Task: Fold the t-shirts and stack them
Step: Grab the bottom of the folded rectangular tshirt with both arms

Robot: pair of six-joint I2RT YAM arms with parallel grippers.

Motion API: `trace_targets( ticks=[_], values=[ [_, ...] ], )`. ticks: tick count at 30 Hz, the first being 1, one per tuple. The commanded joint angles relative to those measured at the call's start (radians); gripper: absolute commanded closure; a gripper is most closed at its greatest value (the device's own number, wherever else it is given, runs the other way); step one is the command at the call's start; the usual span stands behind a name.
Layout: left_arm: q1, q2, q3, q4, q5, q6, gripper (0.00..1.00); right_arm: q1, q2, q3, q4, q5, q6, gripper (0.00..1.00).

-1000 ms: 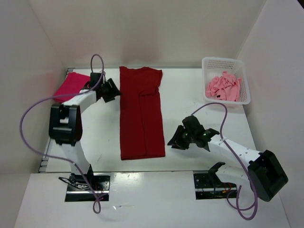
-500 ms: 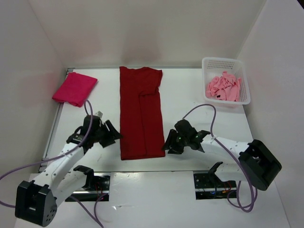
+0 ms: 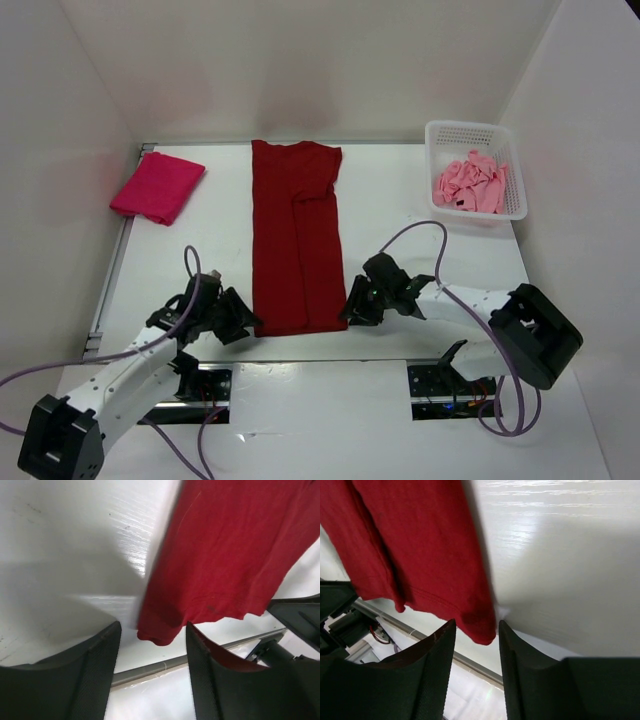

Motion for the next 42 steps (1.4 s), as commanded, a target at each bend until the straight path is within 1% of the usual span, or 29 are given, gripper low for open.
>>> trace_targets(
  ticks=[1,5,6,7,9,12,14,17,21,23,25,26,28,30,31,34,36,37,38,39,40,41,42],
  values=[
    [-0.004,-0.072,-0.019,0.03,0.004,-0.036,0.42,0.011,0.025,-0.005,0.051,0.0,-0.005,0.56],
    [-0.004,-0.072,-0.03,0.039,0.013,-0.022,0.54,0.029,0.001,-0.005,0.027,0.023,0.015,0.58],
    [-0.004,-0.057,-0.03,0.039,0.013,-0.013,0.54,0.029,0.001,-0.005,0.027,0.023,0.027,0.58],
    [-0.004,-0.039,-0.018,0.039,0.013,-0.013,0.56,0.029,0.001,-0.016,0.027,0.023,0.027,0.61],
    [-0.004,-0.025,-0.009,0.05,0.013,0.011,0.56,0.029,0.017,-0.016,0.027,0.025,0.027,0.64],
    [-0.004,0.0,0.0,0.07,0.004,0.022,0.6,0.042,0.048,-0.007,0.037,0.015,0.027,0.68],
    [-0.013,0.01,0.0,0.079,0.013,0.022,0.62,0.051,0.048,0.002,0.037,0.015,0.038,0.69],
    [-0.025,0.03,0.0,0.108,0.013,0.033,0.62,0.051,0.037,0.002,0.037,0.026,0.038,0.7],
    [-0.085,0.073,0.025,0.127,-0.01,0.024,0.62,0.051,0.037,0.002,0.027,0.026,0.038,0.69],
    [-0.1,0.102,0.037,0.127,-0.01,0.024,0.66,0.051,0.027,0.002,0.027,0.026,0.038,0.69],
    [-0.1,0.102,0.037,0.127,-0.019,0.024,0.73,0.051,0.027,0.002,0.016,0.026,0.038,0.77],
    [-0.1,0.102,0.046,0.127,-0.019,0.024,0.8,0.051,0.027,0.011,0.016,0.026,0.038,0.81],
    [-0.1,0.102,0.077,0.061,-0.042,0.034,0.87,0.051,0.016,0.012,0.005,0.026,0.038,0.91],
    [-0.1,0.09,0.1,0.024,-0.042,0.044,0.93,0.051,0.004,0.012,-0.006,0.035,0.029,0.95],
    [-0.1,0.078,0.114,0.004,-0.014,0.044,0.96,0.051,-0.007,0.012,-0.034,0.035,0.029,0.98],
    [-0.1,0.053,0.172,-0.063,-0.004,0.044,0.99,0.06,-0.033,0.042,-0.091,0.035,0.019,1.0],
    [-0.1,0.053,0.241,-0.095,-0.004,0.068,1.0,0.069,-0.062,0.077,-0.148,0.035,0.01,1.0],
    [-0.1,0.084,0.267,-0.123,-0.004,0.08,1.0,0.069,-0.062,0.091,-0.16,0.044,0.01,1.0],
    [-0.1,0.102,0.295,-0.138,-0.019,0.096,1.0,0.069,-0.071,0.14,-0.203,0.055,-0.006,1.0],
    [-0.1,0.122,0.35,-0.149,-0.031,0.122,1.0,0.051,-0.071,0.171,-0.223,0.066,-0.022,1.0],
    [-0.1,0.154,0.371,-0.149,-0.032,0.122,1.0,0.04,-0.062,0.198,-0.237,0.066,-0.037,1.0],
    [-0.1,0.167,0.388,-0.149,-0.023,0.136,1.0,0.004,-0.062,0.253,-0.251,0.066,-0.071,1.0],
    [-0.044,0.179,0.402,-0.149,-0.01,0.146,1.0,-0.02,-0.062,0.275,-0.251,0.066,-0.086,1.0]
  ],
)
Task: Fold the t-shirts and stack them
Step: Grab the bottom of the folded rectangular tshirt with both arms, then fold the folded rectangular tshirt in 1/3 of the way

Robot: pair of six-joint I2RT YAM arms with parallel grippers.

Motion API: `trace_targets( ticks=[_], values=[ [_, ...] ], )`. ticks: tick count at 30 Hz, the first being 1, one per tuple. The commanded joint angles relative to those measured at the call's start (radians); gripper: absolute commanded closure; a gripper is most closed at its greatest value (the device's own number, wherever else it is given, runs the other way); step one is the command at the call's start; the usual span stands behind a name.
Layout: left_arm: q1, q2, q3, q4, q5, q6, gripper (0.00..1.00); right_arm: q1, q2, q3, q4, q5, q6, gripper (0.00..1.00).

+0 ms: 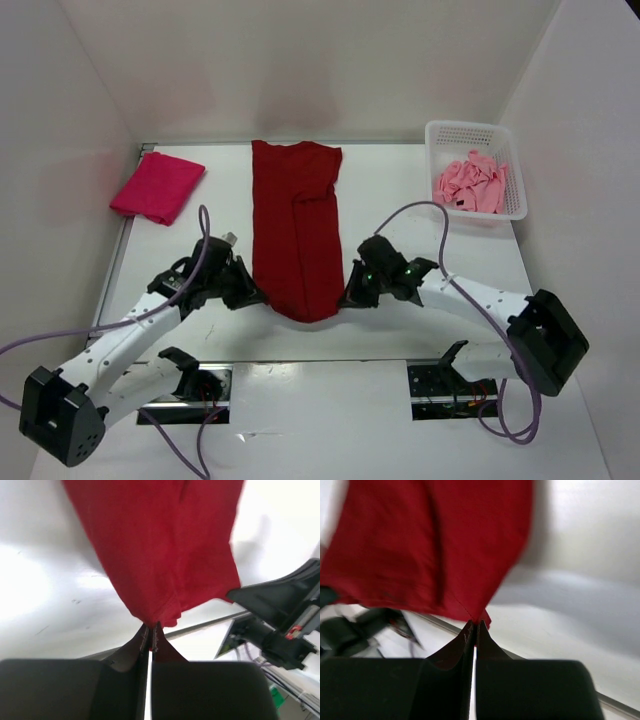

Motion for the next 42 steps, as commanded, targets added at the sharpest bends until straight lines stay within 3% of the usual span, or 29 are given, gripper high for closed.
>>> trace_targets(
  ticks=[1,6,10,22,35,39,41,42],
  values=[
    [0.084,0.051,0.072,-0.031,0.022,0.092,1.0,-0.078,-0.014,0.137,-0.055,0.022,-0.088,1.0],
    [0.153,0.169,0.235,0.002,-0.027,0.183,1.0,-0.24,0.114,0.3,-0.064,-0.024,-0.216,1.0],
    [0.271,0.339,0.306,0.113,0.022,0.215,1.0,-0.27,0.275,0.471,-0.055,-0.041,-0.26,1.0],
    [0.302,0.724,0.607,0.211,-0.063,0.305,0.99,-0.346,0.706,0.884,-0.064,-0.022,-0.335,1.0],
    [0.302,0.933,0.799,0.251,-0.14,0.359,0.94,-0.394,0.901,1.099,-0.087,-0.022,-0.374,1.0],
    [0.302,0.985,0.819,0.266,-0.149,0.359,0.8,-0.403,0.97,1.16,-0.101,-0.022,-0.374,0.97],
    [0.302,0.998,0.828,0.267,-0.169,0.359,0.72,-0.403,0.971,1.184,-0.101,-0.022,-0.374,0.91],
    [0.302,0.998,0.84,0.267,-0.178,0.359,0.66,-0.403,0.971,1.193,-0.101,-0.022,-0.374,0.82]
  ],
)
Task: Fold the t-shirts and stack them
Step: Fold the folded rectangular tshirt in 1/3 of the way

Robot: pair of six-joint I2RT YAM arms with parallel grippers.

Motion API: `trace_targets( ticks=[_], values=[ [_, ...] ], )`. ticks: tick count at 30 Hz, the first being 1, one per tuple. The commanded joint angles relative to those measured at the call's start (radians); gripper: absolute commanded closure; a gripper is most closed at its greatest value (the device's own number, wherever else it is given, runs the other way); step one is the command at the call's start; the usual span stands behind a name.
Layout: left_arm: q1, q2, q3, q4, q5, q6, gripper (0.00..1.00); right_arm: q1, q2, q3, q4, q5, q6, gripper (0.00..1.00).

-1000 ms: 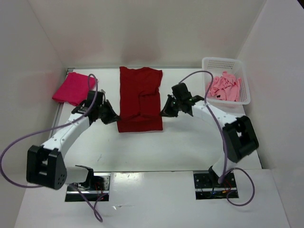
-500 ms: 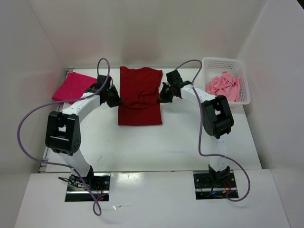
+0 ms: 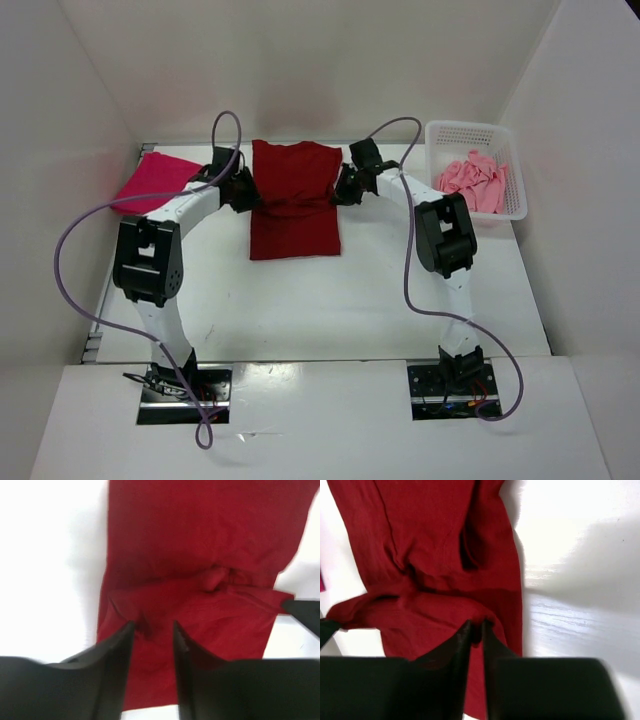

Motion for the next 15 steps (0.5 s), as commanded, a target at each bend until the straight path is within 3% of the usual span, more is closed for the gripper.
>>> trace_targets(
  ticks=[1,3,5,8,10,15],
  values=[
    [0.006,0.017,0.044,0.028,-0.052,0.019,0.53,-0.008,-0.002,0.061,-0.021,0.007,-0.019,0.78],
    [0.017,-0.01,0.055,0.028,-0.052,0.019,0.41,-0.008,-0.027,0.072,-0.012,0.007,-0.019,0.69],
    [0.035,-0.049,0.064,0.037,-0.062,0.019,0.3,-0.008,-0.08,0.06,-0.012,0.007,-0.019,0.67],
    [0.035,-0.131,0.025,0.08,-0.032,-0.007,0.28,-0.008,-0.166,-0.009,0.012,0.007,-0.029,0.66],
    [0.035,-0.158,-0.044,0.105,0.058,-0.033,0.37,0.026,-0.201,-0.072,0.031,0.016,-0.029,0.7],
    [-0.098,-0.21,-0.242,0.183,0.083,-0.137,0.65,0.109,-0.183,-0.138,0.075,-0.028,-0.004,1.0]
  ],
)
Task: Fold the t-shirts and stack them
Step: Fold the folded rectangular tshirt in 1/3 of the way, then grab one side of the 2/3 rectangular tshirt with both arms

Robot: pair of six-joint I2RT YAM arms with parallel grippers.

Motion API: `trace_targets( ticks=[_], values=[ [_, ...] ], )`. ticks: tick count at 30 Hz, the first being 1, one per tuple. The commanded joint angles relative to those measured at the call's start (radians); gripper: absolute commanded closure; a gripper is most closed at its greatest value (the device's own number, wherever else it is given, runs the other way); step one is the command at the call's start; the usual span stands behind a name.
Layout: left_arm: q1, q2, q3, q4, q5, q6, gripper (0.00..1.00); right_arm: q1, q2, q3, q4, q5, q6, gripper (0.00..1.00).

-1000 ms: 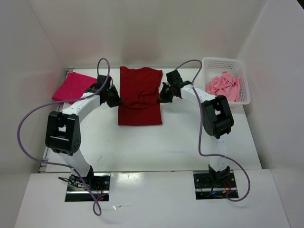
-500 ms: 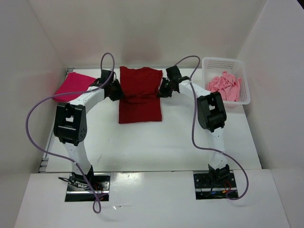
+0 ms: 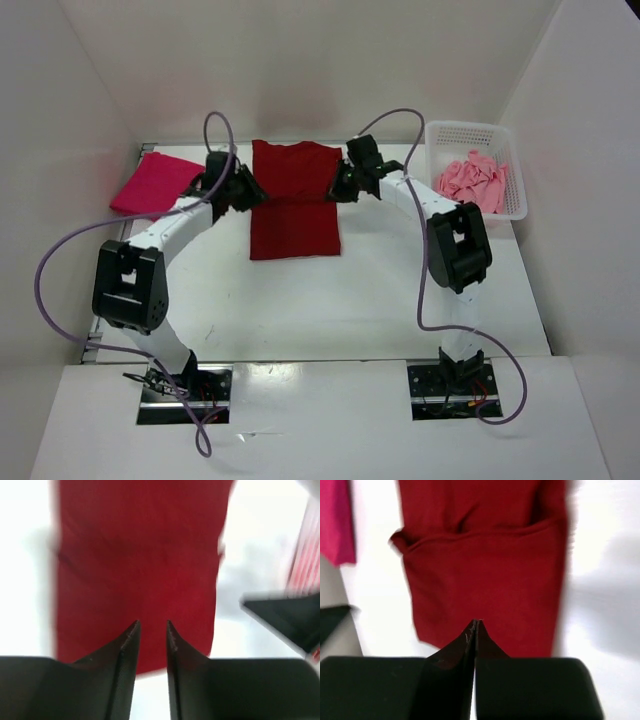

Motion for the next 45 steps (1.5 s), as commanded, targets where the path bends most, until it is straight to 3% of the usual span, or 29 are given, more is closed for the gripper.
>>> trace_targets(
  ticks=[1,4,8,13,22,30,33,37,41,45],
  values=[
    [-0.09,-0.026,-0.142,0.07,0.06,-0.091,0.67,0.064,-0.007,-0.028,0.045,-0.05,0.0,1.0],
    [-0.09,-0.037,-0.217,0.097,0.083,-0.11,0.67,0.076,-0.007,-0.08,0.1,-0.059,0.0,1.0],
    [-0.09,-0.046,-0.278,0.084,0.072,-0.1,0.6,0.076,0.022,-0.08,0.068,-0.08,-0.009,0.95],
    [-0.069,-0.057,-0.35,0.075,0.034,-0.1,0.51,0.076,0.013,-0.249,0.157,-0.059,0.025,0.95],
    [-0.021,-0.098,-0.45,0.055,0.017,-0.091,0.48,0.076,-0.009,-0.372,0.148,0.018,0.074,0.96],
    [-0.012,-0.312,-0.538,-0.015,0.019,-0.068,0.46,0.076,-0.145,-0.583,0.166,0.067,0.114,0.96],
    [-0.012,-0.344,-0.558,-0.002,0.029,-0.088,0.38,0.076,-0.197,-0.593,0.166,0.042,0.104,0.86],
    [-0.012,-0.282,-0.547,0.025,0.098,-0.088,0.38,0.076,-0.291,-0.603,0.156,0.033,0.104,0.7],
    [-0.012,-0.273,-0.547,0.025,0.108,-0.078,0.4,0.076,-0.391,-0.66,0.156,0.058,0.104,0.6],
    [-0.012,-0.322,-0.599,0.014,0.118,-0.077,0.41,0.037,-0.472,-0.757,0.156,0.071,0.144,0.57]
  ],
)
